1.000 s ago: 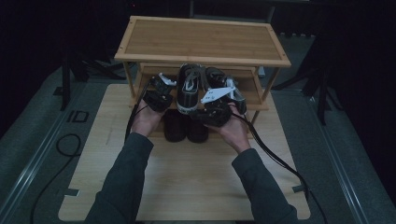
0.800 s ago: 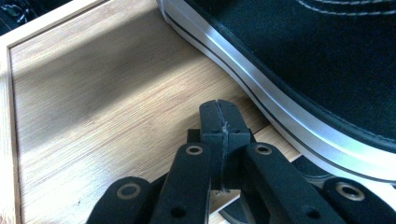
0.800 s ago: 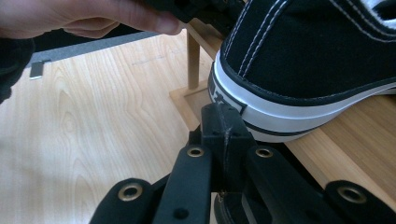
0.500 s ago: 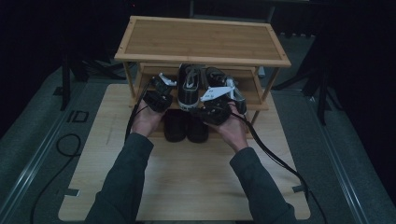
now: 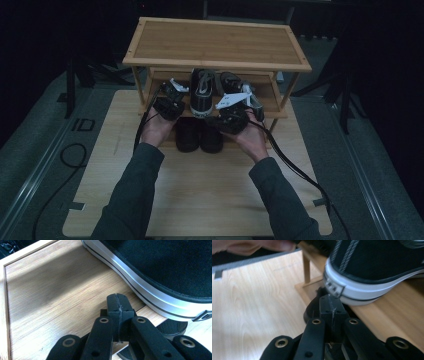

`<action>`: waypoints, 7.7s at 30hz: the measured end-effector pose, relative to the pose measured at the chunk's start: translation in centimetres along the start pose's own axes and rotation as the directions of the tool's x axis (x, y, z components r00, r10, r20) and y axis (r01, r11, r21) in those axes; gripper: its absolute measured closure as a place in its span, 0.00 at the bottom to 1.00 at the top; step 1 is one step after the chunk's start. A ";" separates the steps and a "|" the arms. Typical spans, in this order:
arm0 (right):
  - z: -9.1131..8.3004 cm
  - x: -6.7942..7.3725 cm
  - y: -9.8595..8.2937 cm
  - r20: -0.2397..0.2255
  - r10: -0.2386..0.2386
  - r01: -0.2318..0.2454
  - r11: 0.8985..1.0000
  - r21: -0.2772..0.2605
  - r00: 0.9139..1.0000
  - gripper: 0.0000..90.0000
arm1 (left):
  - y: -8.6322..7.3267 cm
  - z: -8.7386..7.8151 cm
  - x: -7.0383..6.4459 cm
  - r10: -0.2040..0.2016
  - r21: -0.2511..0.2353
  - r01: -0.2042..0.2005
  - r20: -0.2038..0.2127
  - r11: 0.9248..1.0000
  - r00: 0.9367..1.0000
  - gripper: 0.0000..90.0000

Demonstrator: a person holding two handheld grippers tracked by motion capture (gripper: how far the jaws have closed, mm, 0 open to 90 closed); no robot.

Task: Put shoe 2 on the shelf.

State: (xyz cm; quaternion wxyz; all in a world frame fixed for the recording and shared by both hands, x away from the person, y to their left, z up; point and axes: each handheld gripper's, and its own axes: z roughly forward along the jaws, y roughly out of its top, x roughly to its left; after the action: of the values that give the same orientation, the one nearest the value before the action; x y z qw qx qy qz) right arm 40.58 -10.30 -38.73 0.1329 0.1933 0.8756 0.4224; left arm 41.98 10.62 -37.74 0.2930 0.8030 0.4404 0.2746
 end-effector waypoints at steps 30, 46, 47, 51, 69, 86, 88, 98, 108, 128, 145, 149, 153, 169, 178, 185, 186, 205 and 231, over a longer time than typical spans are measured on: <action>-5.0 -0.3 -2.5 -0.039 -0.057 0.059 0.997 0.042 0.998 1.00 | 0.0 -0.1 0.2 0.008 0.006 -0.008 0.003 1.000 1.000 1.00; -7.4 -1.5 -4.0 -0.040 -0.040 0.042 0.998 0.043 0.998 0.99 | 0.0 0.0 0.3 0.003 0.002 -0.003 0.008 1.000 1.000 1.00; -7.5 -1.5 -4.0 -0.040 -0.041 0.043 0.998 0.042 0.998 0.99 | 0.0 0.0 0.3 0.003 0.002 -0.003 0.008 1.000 1.000 1.00; -8.1 -1.7 -4.2 -0.037 -0.039 0.041 0.998 0.041 0.999 0.99 | 0.0 0.0 0.2 0.002 0.003 -0.002 0.007 1.000 1.000 1.00; -11.2 -3.4 -6.5 0.003 0.007 -0.007 1.000 0.031 1.000 1.00 | 0.0 0.0 0.3 0.000 0.002 0.000 0.009 1.000 1.000 1.00; -12.2 -4.0 -7.9 0.053 0.030 -0.032 0.999 0.034 0.998 1.00 | 0.0 0.0 0.3 0.007 0.010 -0.007 0.006 1.000 1.000 1.00; -12.2 -4.0 -7.8 0.054 0.033 -0.035 0.999 0.028 0.998 1.00 | 0.0 0.0 0.3 0.006 0.010 -0.006 0.005 1.000 1.000 1.00; -11.0 -3.5 -7.1 0.015 0.024 -0.024 1.000 0.009 1.000 1.00 | 0.0 0.0 0.2 0.008 0.009 -0.008 0.002 1.000 1.000 1.00; -10.0 -3.4 -6.2 0.023 0.032 -0.032 0.999 -0.017 0.999 1.00 | 0.0 0.0 0.2 0.005 0.009 -0.005 0.004 1.000 1.000 1.00; -7.6 -2.6 -4.7 0.025 0.021 -0.020 0.999 -0.039 0.999 1.00 | 0.0 0.0 0.2 0.004 0.006 -0.004 0.002 1.000 1.000 1.00; -6.4 -2.7 -4.2 0.047 0.043 -0.041 0.998 -0.048 0.998 1.00 | -0.1 0.0 0.2 0.000 0.001 0.000 0.002 1.000 1.000 1.00; -6.0 -2.6 -4.0 0.039 0.041 -0.039 0.998 -0.046 0.998 1.00 | -0.1 0.0 0.2 0.000 0.001 0.000 0.003 1.000 1.000 1.00; -5.7 -2.6 -3.8 0.026 0.041 -0.039 0.998 -0.047 0.999 1.00 | -0.1 0.0 0.2 0.000 0.002 0.000 0.004 1.000 1.000 1.00; -4.5 -2.3 -3.1 0.021 0.030 -0.029 0.999 -0.037 0.999 1.00 | -0.1 0.0 0.2 0.000 0.001 0.000 0.002 1.000 1.000 1.00; -3.9 -2.3 -2.9 0.028 0.033 -0.032 0.999 -0.022 0.999 1.00 | -0.1 0.0 0.1 -0.004 -0.002 0.004 0.002 1.000 1.000 1.00; -3.8 -2.2 -2.7 0.044 0.026 -0.026 1.000 -0.016 0.999 1.00 | -0.1 0.0 0.1 -0.003 0.000 0.003 -0.002 1.000 1.000 1.00; -3.8 -2.2 -2.8 0.045 0.027 -0.027 1.000 -0.015 0.999 1.00 | -0.1 0.0 0.1 -0.005 -0.002 0.005 -0.002 1.000 1.000 1.00; -6.3 -3.0 -4.8 0.082 0.053 -0.052 0.998 -0.025 0.995 0.99 | 0.5 -0.1 -1.0 -0.012 -0.014 0.012 0.019 1.000 1.000 1.00; -6.1 -3.5 -6.8 0.071 0.078 -0.080 0.997 0.022 0.994 0.99 | -0.4 -0.8 0.4 -0.010 -0.018 0.010 0.030 1.000 0.999 1.00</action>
State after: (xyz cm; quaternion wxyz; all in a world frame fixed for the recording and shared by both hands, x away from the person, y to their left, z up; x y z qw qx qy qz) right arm 39.79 -19.95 -40.16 0.1442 0.2441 0.8673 0.4092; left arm 41.40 11.31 -37.39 0.3083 0.8021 0.4375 0.2650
